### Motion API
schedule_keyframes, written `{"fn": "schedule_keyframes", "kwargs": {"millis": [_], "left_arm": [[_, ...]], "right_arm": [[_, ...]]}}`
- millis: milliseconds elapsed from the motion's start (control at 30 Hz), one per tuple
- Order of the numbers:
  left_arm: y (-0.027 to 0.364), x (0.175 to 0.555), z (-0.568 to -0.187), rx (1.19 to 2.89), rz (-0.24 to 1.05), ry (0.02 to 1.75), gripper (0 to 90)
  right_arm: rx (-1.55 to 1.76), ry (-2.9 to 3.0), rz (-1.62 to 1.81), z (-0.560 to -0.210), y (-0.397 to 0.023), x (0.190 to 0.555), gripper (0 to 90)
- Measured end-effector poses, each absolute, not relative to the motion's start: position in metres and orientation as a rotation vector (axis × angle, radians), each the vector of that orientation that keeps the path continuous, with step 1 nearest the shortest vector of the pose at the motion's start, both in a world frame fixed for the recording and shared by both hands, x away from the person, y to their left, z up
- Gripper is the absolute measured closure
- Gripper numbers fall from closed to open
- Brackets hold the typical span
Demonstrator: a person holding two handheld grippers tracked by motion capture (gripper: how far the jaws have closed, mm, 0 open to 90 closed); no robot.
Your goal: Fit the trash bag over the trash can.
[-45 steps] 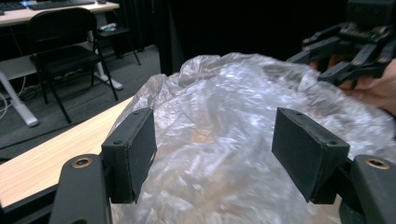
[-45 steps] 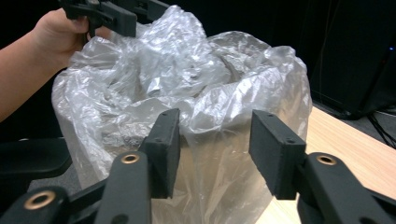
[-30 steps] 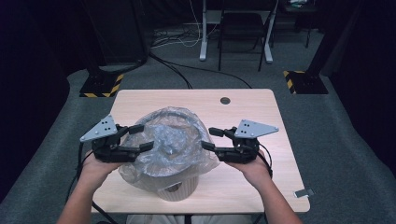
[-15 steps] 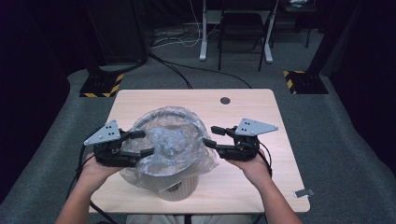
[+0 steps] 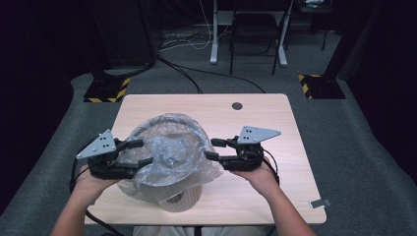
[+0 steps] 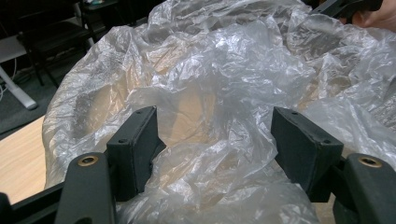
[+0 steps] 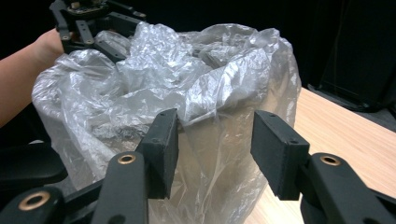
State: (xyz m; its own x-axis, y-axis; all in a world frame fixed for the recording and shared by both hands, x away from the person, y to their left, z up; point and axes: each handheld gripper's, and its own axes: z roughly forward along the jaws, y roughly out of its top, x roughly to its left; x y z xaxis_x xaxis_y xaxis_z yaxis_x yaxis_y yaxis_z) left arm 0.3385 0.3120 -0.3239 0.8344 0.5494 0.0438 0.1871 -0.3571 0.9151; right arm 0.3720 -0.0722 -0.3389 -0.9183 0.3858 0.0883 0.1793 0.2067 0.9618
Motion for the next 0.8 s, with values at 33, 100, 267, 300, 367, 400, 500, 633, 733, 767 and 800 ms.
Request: {"fn": "schedule_keyframes", "kwargs": {"millis": [33,100,267,300,367,400,500,633,733,767,800], "left_arm": [[0.315,0.338,-0.323,1.939,0.417,0.553,32.7],[0.318,0.339,-0.322,1.949,0.408,0.564,32.6],[0.322,0.339,-0.317,1.979,0.383,0.551,29.9],[0.323,0.338,-0.314,1.983,0.409,0.543,28.6],[0.327,0.337,-0.303,1.964,0.433,0.544,27.4],[0.328,0.337,-0.298,1.951,0.439,0.541,26.6],[0.326,0.338,-0.274,1.924,0.466,0.512,26.1],[0.301,0.342,-0.252,1.940,0.454,0.433,26.5],[0.280,0.352,-0.250,1.988,0.442,0.423,27.2],[0.275,0.355,-0.251,2.001,0.442,0.429,27.5],[0.271,0.359,-0.252,2.010,0.439,0.447,27.7]], "right_arm": [[0.542,2.305,1.797,-0.339,-0.070,0.372,50.1],[0.528,2.313,1.799,-0.339,-0.066,0.372,49.5],[0.523,2.326,1.802,-0.342,-0.061,0.372,47.4],[0.526,2.328,1.801,-0.342,-0.061,0.372,46.9],[0.533,2.331,1.790,-0.344,-0.062,0.372,46.7],[0.537,2.332,1.790,-0.345,-0.062,0.372,46.5],[0.538,2.334,1.782,-0.346,-0.063,0.371,46.3],[0.552,2.323,1.783,-0.345,-0.066,0.370,45.5],[0.563,2.311,1.787,-0.345,-0.068,0.370,45.1],[0.566,2.308,1.785,-0.344,-0.069,0.370,45.0],[0.571,2.304,1.784,-0.344,-0.070,0.369,44.9]]}}
